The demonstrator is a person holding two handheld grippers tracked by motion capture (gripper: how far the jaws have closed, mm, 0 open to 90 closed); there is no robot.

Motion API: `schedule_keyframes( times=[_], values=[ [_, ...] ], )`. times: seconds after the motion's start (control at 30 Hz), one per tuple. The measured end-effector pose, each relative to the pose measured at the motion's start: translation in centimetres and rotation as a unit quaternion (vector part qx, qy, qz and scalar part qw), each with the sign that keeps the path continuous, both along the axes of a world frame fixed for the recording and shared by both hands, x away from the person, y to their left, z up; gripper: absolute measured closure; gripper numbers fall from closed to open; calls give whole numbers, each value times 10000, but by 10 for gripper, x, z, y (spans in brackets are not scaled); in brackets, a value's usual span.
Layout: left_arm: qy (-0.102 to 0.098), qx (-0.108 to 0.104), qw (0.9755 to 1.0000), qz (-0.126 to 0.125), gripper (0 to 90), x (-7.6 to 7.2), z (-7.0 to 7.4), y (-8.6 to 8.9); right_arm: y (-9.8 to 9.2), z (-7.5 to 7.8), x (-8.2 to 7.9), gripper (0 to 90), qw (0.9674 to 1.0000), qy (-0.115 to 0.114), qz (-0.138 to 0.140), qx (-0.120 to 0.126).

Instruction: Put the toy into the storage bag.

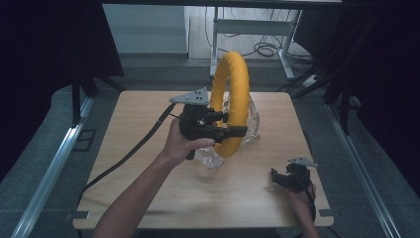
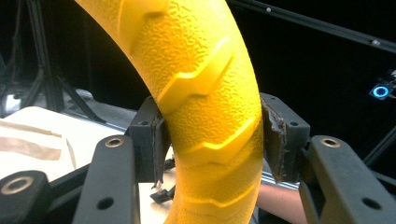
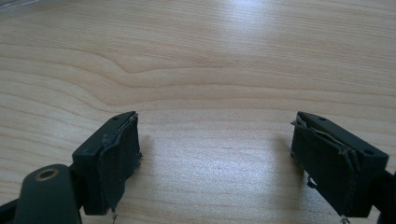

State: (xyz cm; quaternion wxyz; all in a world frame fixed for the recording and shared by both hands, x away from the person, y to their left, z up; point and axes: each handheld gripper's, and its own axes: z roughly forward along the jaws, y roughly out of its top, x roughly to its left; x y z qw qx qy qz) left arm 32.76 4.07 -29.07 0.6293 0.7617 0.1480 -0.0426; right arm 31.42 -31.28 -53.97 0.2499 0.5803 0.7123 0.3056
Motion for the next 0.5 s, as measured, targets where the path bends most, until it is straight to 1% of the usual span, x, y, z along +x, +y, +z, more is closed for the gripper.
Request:
schedule_keyframes(
  times=[0.07, 0.13, 0.2, 0.23, 0.27, 0.37, 0.5],
  values=[
    [116, -53, 9999, -2, 479, 4, -4, 4, 0, 0, 0, 154, 10000, -3, 6, -11],
    [155, -4, 9998, 98, 478, 7, -9, 7, 0, 0, 0, 154, 10000, -7, 11, -20],
    [151, 17, 9998, 122, 479, 8, -10, 7, 0, 0, 0, 155, 10000, 0, 3, -12],
    [91, 116, 9997, 219, 479, 10, -12, 9, 0, 0, 0, 154, 10000, 4, -5, 2],
    [79, 136, 9996, 226, 479, 11, -13, 9, 0, 0, 0, 155, 10000, 3, -9, 4],
    [78, 157, 9997, 195, 479, 13, -14, 10, 0, 0, 0, 155, 10000, 5, -16, 9],
    [91, 247, 9995, 148, 479, 14, -18, 11, 0, 0, 0, 155, 10000, 4, -24, 2]
  ],
)
